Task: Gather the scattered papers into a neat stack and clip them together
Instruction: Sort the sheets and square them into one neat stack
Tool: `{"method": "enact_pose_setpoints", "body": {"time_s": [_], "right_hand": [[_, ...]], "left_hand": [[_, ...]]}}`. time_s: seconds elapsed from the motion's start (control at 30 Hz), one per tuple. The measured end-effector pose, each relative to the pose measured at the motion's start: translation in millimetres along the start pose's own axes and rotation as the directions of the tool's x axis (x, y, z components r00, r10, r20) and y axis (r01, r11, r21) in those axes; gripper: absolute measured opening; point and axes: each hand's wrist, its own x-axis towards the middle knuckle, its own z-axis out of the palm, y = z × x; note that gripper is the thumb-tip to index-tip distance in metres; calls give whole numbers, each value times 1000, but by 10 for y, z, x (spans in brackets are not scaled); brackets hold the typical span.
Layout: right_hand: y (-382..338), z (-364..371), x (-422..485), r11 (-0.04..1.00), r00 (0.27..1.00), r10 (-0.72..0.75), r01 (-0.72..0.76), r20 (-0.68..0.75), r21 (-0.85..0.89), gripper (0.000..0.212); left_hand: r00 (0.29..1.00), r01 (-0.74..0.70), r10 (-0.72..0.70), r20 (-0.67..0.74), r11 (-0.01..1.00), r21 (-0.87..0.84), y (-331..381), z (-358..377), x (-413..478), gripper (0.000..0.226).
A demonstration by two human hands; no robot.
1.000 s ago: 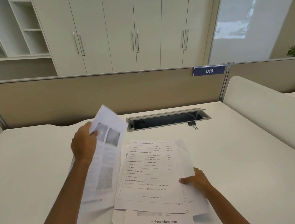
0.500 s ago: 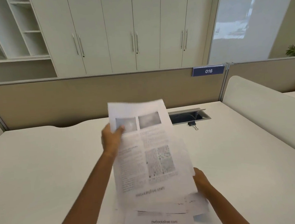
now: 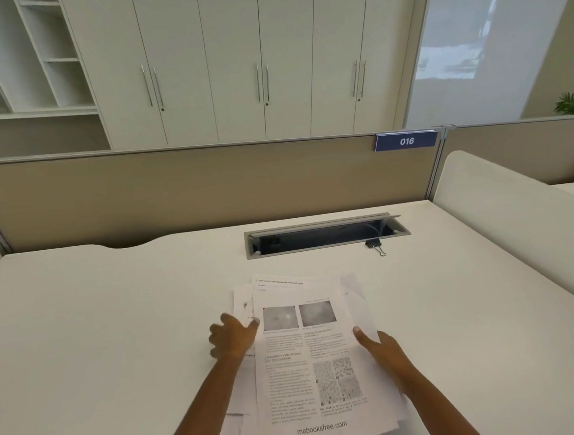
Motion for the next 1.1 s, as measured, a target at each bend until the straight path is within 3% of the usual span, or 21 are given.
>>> {"method": "enact_pose_setpoints", "body": {"time_s": [0.13,0.27,0.43,0.57,0.67,0.77,0.9,1.0,1.1], "right_hand": [[-2,45,19,996,991,-4,-8,131,92,39],[-27,134,34,990,968,-23,-12,249,138,36],[-11,163,13,988,987,-82,63,140,139,38],[-14,242,-51,949,979,-193,170,63,265,37],[-179,280,-79,889,960,-277,269,-31,371,34],[-481,275,-108,832,921,-369,388,-127,397,30],[-826,239,-148,781,864,-477,501,-162,374,34],[-956,225,-204,730,820,-544,567,-179,382,44],[-972,268,-276,715,785,-607,607,-124,347,46]], "left_hand": [[996,-17,6,92,992,126,-133,154,-136,60],[994,-8,0,109,997,74,-178,306,-255,65],[993,9,1,118,996,-89,-331,233,-193,58],[995,-23,53,89,953,-303,-318,117,-182,73],[982,-171,186,-23,842,-512,-154,-64,-206,74],[917,-395,344,-203,703,-591,74,-363,-243,60],[802,-587,506,-318,570,-575,283,-705,-341,50],[721,-683,582,-376,508,-525,303,-808,-405,61],[721,-686,595,-355,539,-489,209,-768,-441,69]]}}
